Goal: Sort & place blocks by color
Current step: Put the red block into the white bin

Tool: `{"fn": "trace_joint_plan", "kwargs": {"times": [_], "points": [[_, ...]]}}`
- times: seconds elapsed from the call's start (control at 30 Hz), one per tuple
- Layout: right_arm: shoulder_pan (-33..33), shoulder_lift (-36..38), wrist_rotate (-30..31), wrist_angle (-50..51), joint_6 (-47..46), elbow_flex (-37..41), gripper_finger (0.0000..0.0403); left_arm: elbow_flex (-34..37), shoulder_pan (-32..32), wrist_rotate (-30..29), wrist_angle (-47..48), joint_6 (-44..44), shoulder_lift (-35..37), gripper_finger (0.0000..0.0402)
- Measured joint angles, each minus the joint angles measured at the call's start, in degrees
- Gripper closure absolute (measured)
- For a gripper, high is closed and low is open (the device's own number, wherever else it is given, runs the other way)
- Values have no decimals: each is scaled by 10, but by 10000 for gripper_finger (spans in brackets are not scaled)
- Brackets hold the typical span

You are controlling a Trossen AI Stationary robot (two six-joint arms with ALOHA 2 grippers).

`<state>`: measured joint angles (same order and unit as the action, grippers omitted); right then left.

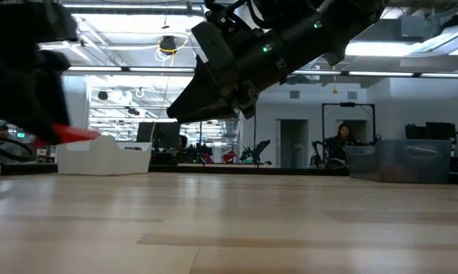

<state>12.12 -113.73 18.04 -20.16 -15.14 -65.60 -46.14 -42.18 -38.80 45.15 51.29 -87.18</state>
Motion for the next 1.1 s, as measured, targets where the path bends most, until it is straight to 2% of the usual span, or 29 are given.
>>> {"fn": "trace_joint_plan", "kwargs": {"times": [0.17, 0.4, 0.57, 0.7, 0.83, 1.0, 1.1], "points": [[0, 0, 1, 4, 0, 0, 250, 13, 65, -12, 16, -66, 60, 287], [0, 0, 1, 8, 0, 0, 258, 25, 183, -57, 20, -177, 185, 286], [0, 0, 1, 10, 1, 0, 263, 25, 294, -88, 19, -242, 280, 285], [0, 0, 1, 10, 2, 0, 267, 25, 410, -112, -9, -295, 325, 285], [-3, 0, 1, 11, 1, 0, 270, 25, 533, -89, -56, -358, 329, 285], [-2, 0, 1, 20, 1, 0, 270, 25, 663, 16, -81, -416, 298, 285], [-2, 0, 1, 29, 1, 0, 271, 25, 720, 47, -83, -431, 273, 285]]}}
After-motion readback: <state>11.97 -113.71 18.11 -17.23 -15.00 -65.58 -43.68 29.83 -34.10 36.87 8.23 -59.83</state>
